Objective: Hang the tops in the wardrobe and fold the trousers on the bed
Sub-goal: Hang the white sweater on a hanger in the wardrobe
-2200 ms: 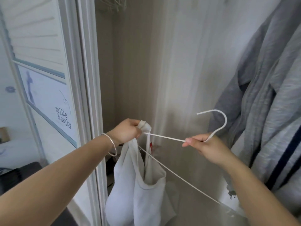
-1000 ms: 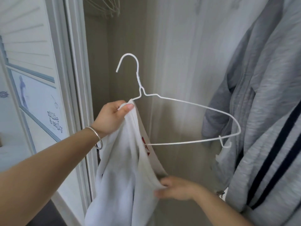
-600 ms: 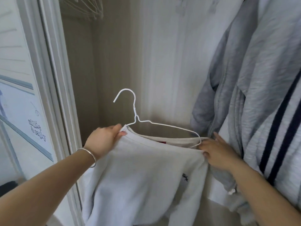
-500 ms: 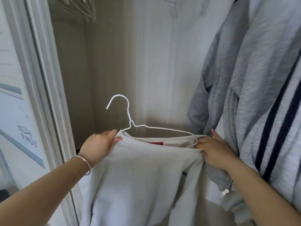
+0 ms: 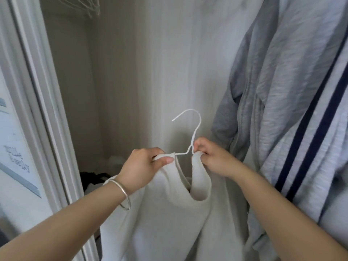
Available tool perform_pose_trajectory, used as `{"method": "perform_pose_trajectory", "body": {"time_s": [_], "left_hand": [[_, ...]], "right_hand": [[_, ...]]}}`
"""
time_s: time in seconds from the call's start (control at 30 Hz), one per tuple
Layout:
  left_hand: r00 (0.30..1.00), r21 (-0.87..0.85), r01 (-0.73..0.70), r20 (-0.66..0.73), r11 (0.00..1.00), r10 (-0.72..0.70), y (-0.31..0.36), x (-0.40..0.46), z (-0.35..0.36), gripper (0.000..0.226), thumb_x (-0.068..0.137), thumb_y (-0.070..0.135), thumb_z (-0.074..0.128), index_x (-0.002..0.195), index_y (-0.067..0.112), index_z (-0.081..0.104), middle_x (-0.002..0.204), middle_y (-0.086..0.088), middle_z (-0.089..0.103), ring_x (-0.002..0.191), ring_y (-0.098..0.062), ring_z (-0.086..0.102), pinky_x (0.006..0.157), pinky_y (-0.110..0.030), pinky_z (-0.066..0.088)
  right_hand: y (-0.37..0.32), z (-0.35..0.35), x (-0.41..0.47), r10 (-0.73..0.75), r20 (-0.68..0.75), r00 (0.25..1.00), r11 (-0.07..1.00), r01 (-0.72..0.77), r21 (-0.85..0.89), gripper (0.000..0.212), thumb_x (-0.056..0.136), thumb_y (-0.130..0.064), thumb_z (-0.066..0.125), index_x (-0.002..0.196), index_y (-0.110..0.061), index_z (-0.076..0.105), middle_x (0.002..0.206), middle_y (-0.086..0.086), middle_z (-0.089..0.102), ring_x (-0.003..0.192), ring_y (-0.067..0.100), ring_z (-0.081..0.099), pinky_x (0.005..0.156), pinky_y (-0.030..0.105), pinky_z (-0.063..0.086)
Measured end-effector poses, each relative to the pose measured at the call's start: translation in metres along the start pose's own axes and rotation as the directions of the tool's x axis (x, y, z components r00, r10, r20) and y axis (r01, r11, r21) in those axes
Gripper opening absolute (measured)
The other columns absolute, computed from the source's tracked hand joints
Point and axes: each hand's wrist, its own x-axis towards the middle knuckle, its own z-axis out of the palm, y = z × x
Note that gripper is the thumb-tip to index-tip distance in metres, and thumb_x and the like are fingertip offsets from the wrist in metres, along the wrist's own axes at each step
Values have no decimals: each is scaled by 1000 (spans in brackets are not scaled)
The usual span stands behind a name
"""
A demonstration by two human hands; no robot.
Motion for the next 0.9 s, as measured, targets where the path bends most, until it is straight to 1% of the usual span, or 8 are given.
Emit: {"method": "perform_pose_trajectory", "body": {"time_s": [0.13,0.23,0.37,0.53,0.67,0.73,0.83,0.9], "left_hand": [[986,5,-142,93,990,141,-6,3,-5,45,84,63,35,62,26,49,51,9,45,52,-6,43,56,-20,36],[992,-1,-128,14,992,128,-21,7,-18,38,83,62,30,59,36,43,49,9,44,51,-2,44,54,-20,33],[995,187,-97,19,978,96,-32,26,-67,46,78,70,25,62,31,43,51,8,47,54,-11,47,58,-30,39],[960,229,-215,228,949,162,2,61,-78,40,91,54,39,56,36,45,52,13,50,51,0,46,52,-24,30],[978,63,-134,167,989,122,-4,58,-62,35,92,44,51,59,33,44,54,9,46,53,-1,45,56,-22,32],[989,49,-90,125,995,83,-17,47,-57,12,85,51,58,88,40,57,83,17,60,75,4,53,72,-24,41],[988,82,115,98,990,-123,-39,29,-51,67,78,42,71,136,31,39,122,14,44,108,-4,44,96,-26,37],[938,-3,331,109,944,-329,-56,20,-51,61,80,38,70,134,24,43,121,9,48,109,-10,47,94,-28,38]], "right_hand": [[-8,-7,-8,63,160,985,968,-100,232,35,61,-7,49,94,-14,61,57,-9,56,53,1,50,53,11,38],[-12,-14,-13,62,128,990,947,-99,305,20,73,-21,64,85,-6,69,42,-10,41,38,-1,35,44,13,29],[-13,-33,-10,-65,-228,972,976,14,-219,30,91,-24,57,64,-31,66,53,-4,58,54,2,48,55,19,34],[-58,-32,0,-119,-168,979,928,50,-370,27,92,-27,55,67,-27,64,49,-5,48,42,2,44,46,12,32],[-62,-32,9,-60,-311,948,976,-10,-218,26,91,-28,56,71,-18,69,44,-9,47,40,2,39,39,12,27],[-60,-35,10,-15,-391,920,988,-45,-145,29,92,-26,57,65,-21,66,39,-8,38,31,3,33,35,12,23],[-64,-40,9,9,-442,897,988,-75,-132,30,92,-28,57,62,-23,64,57,4,45,50,9,41,45,20,28],[-68,-46,7,20,-487,873,986,-97,-134,32,92,-30,56,61,-25,63,61,2,49,58,12,42,52,22,29]]}}
